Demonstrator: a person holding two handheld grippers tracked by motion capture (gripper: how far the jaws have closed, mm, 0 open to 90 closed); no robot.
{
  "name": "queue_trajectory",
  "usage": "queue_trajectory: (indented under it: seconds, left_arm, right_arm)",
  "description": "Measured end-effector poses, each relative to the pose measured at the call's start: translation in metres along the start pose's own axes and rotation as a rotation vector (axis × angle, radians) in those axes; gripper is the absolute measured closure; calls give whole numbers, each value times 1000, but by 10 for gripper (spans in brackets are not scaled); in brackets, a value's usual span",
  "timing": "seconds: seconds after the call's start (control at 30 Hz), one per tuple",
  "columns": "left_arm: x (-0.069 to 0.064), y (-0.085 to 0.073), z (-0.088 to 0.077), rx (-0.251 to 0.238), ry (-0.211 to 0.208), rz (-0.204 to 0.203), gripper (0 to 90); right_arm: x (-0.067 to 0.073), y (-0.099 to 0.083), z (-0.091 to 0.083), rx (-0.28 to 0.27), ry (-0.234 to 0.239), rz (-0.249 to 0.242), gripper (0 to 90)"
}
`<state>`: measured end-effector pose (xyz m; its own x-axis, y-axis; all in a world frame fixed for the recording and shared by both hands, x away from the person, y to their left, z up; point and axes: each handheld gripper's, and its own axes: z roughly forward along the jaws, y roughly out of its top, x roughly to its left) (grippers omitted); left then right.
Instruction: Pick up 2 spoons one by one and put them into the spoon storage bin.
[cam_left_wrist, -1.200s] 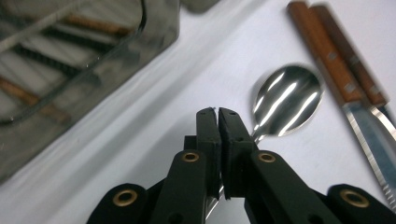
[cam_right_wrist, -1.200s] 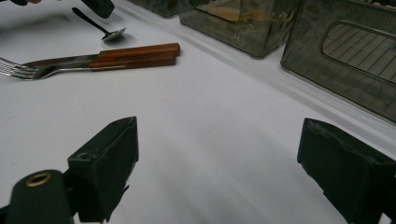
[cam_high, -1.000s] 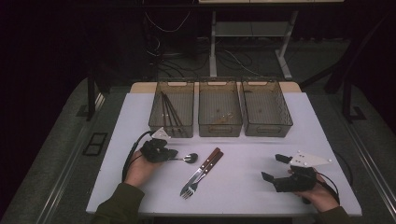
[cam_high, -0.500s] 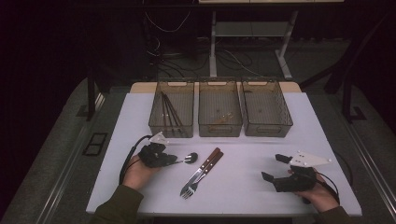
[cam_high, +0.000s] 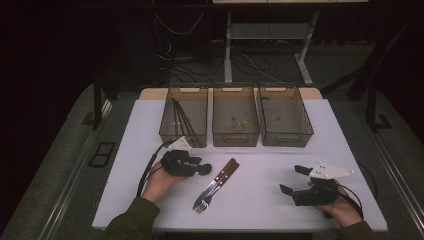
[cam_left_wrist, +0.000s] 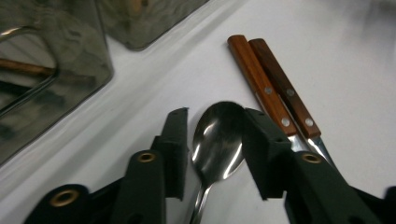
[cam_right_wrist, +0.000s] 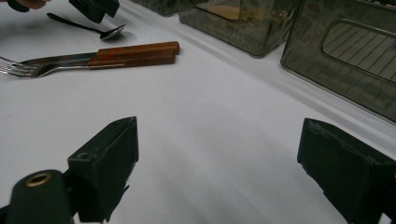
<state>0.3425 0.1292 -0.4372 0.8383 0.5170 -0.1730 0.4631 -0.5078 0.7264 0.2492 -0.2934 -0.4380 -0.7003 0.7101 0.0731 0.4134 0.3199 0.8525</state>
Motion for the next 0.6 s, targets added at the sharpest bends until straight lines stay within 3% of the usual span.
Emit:
queue_trajectory:
  seconds: [0.17, 0.6]
  left_arm:
    - [2, -1, 10, 35, 9, 0, 482]
    - [-5, -2, 12, 71, 18, 54, 538]
  right_arm:
    - [0, 0, 0, 0, -1, -2, 127]
    - [0, 0, 0, 0, -1, -4, 127]
